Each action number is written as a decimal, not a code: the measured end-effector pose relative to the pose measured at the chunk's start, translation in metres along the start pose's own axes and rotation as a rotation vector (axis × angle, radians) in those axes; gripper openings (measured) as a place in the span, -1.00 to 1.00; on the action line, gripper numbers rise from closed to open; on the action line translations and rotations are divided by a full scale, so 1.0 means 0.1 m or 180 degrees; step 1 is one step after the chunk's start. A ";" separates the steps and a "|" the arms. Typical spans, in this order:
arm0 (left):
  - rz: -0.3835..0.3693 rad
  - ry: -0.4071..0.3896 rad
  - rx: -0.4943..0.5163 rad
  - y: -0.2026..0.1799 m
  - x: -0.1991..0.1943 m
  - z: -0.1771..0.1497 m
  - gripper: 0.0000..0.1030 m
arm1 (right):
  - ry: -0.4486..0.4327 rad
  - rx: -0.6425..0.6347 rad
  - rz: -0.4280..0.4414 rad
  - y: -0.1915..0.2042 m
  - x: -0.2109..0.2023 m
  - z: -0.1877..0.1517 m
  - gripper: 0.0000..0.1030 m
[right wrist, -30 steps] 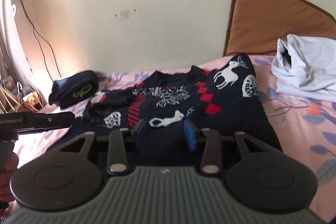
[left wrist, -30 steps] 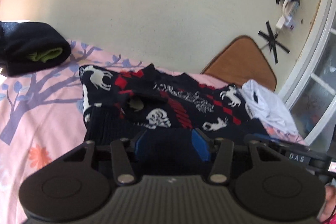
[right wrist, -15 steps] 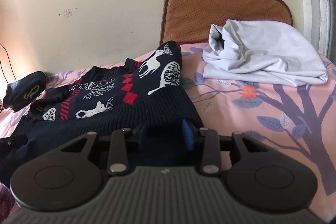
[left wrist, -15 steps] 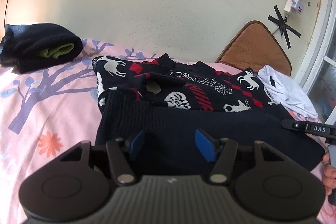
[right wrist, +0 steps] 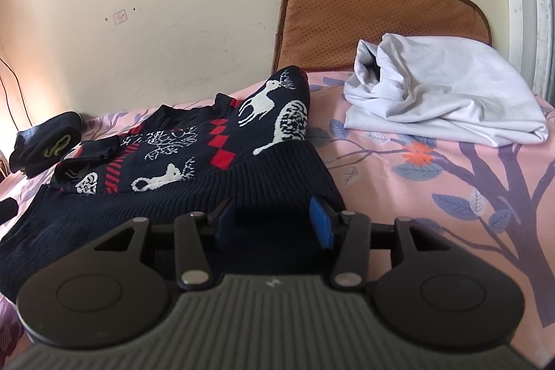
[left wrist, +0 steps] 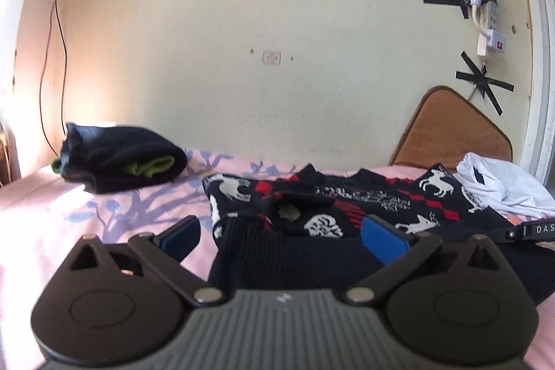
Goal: Fold small clothes
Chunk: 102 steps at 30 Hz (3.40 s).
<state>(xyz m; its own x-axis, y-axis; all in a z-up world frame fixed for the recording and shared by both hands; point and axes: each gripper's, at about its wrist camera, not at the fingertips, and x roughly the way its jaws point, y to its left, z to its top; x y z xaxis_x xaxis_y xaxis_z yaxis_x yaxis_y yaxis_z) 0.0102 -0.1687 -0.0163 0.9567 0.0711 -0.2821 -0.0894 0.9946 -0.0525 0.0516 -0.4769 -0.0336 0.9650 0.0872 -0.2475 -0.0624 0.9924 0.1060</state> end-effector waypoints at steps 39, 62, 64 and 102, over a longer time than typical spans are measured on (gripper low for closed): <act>-0.0053 0.0284 0.0092 -0.04 0.09 -0.01 1.00 | 0.0022 -0.0083 0.0060 0.03 0.02 0.00 0.18; -0.0185 0.0279 0.0115 -0.05 0.07 -0.02 1.00 | 0.0022 -0.0083 0.0058 0.04 0.02 0.01 0.18; -0.0188 0.0278 0.0101 -0.05 0.07 -0.02 1.00 | 0.0022 -0.0082 0.0059 0.04 0.02 0.00 0.18; -0.0344 0.1029 -0.1061 0.50 0.42 -0.07 1.00 | -0.0006 -0.0048 0.0042 0.04 -0.01 0.01 0.18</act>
<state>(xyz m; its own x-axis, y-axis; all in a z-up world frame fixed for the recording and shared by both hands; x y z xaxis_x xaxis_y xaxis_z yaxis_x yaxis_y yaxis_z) 0.0440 -0.1163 -0.0372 0.8349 -0.1113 -0.5390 -0.1285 0.9128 -0.3876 0.0508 -0.4735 -0.0322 0.9645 0.1001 -0.2445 -0.0790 0.9924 0.0946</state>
